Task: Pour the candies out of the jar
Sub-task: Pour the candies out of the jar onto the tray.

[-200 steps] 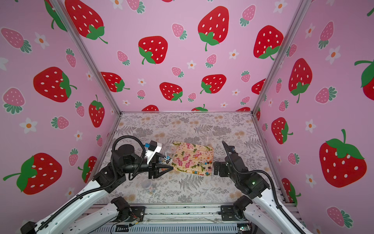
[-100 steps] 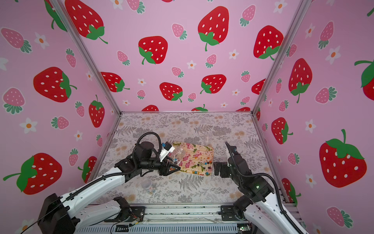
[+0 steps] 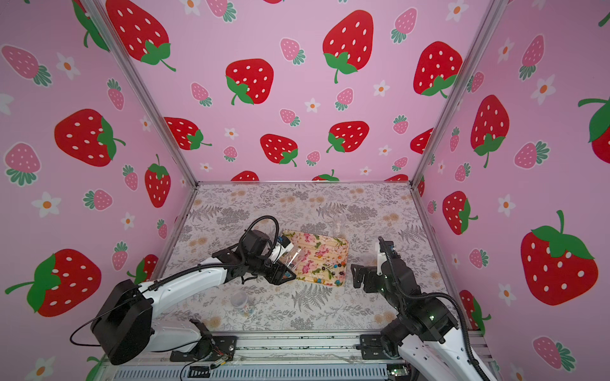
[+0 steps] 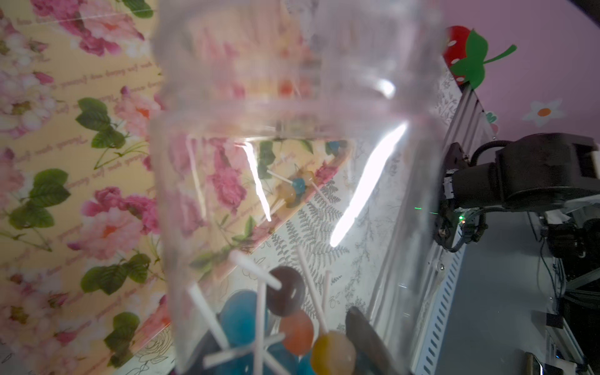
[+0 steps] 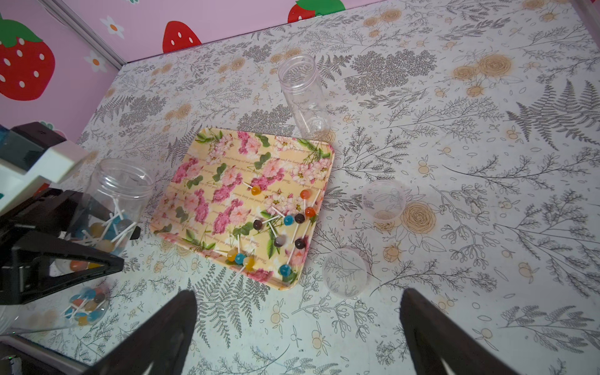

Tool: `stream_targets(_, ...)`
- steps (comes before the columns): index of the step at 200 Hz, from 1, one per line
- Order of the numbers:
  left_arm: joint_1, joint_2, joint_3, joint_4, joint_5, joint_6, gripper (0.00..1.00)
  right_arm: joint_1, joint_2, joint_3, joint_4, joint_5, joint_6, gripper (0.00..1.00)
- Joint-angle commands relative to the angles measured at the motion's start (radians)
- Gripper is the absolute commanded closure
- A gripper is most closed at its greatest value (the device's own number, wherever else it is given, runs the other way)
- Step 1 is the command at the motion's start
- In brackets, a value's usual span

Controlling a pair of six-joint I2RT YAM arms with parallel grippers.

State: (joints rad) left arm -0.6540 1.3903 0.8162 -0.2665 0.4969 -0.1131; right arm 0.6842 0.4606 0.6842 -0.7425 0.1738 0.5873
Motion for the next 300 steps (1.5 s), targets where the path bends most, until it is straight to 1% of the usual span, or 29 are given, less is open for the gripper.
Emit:
stream_targets(1,-0.013,0.039,0.091,-0.068,-0.083,0.045,0.53,-0.004,-0.019,0.004,-0.02,-0.012,0.027,0.01)
stream_targets(27,-0.028,0.104,0.154,-0.119,-0.132,0.072,0.53,-0.004,-0.041,-0.007,-0.031,-0.018,0.044,0.01)
stream_targets(58,-0.035,0.186,0.247,-0.238,-0.169,0.143,0.53,-0.005,-0.067,-0.013,-0.059,-0.024,0.066,0.01)
stream_targets(112,-0.052,0.256,0.327,-0.288,-0.22,0.182,0.54,-0.004,-0.117,0.024,-0.145,-0.015,0.066,0.01)
stream_targets(131,-0.059,0.291,0.364,-0.336,-0.233,0.21,0.54,-0.004,-0.142,0.023,-0.174,0.007,0.066,0.0)
stream_targets(150,-0.074,0.313,0.392,-0.382,-0.277,0.241,0.54,-0.004,-0.158,0.015,-0.175,0.015,0.069,0.0)
stream_targets(204,-0.098,0.344,0.43,-0.456,-0.354,0.281,0.54,-0.005,-0.149,0.003,-0.156,0.021,0.087,0.0)
stream_targets(216,-0.099,0.353,0.439,-0.471,-0.354,0.288,0.54,-0.005,-0.143,0.0,-0.145,0.022,0.083,0.01)
stream_targets(220,-0.099,0.354,0.442,-0.474,-0.381,0.287,0.54,-0.004,-0.14,0.0,-0.141,0.022,0.08,0.01)
stream_targets(268,-0.109,0.357,0.48,-0.52,-0.438,0.3,0.54,-0.005,-0.099,0.0,-0.1,-0.003,0.061,0.01)
stream_targets(285,-0.116,0.379,0.506,-0.552,-0.477,0.311,0.54,-0.004,-0.096,-0.004,-0.091,-0.008,0.058,0.01)
stream_targets(300,-0.131,0.422,0.55,-0.61,-0.548,0.318,0.53,-0.005,-0.094,-0.009,-0.091,-0.007,0.06,0.01)
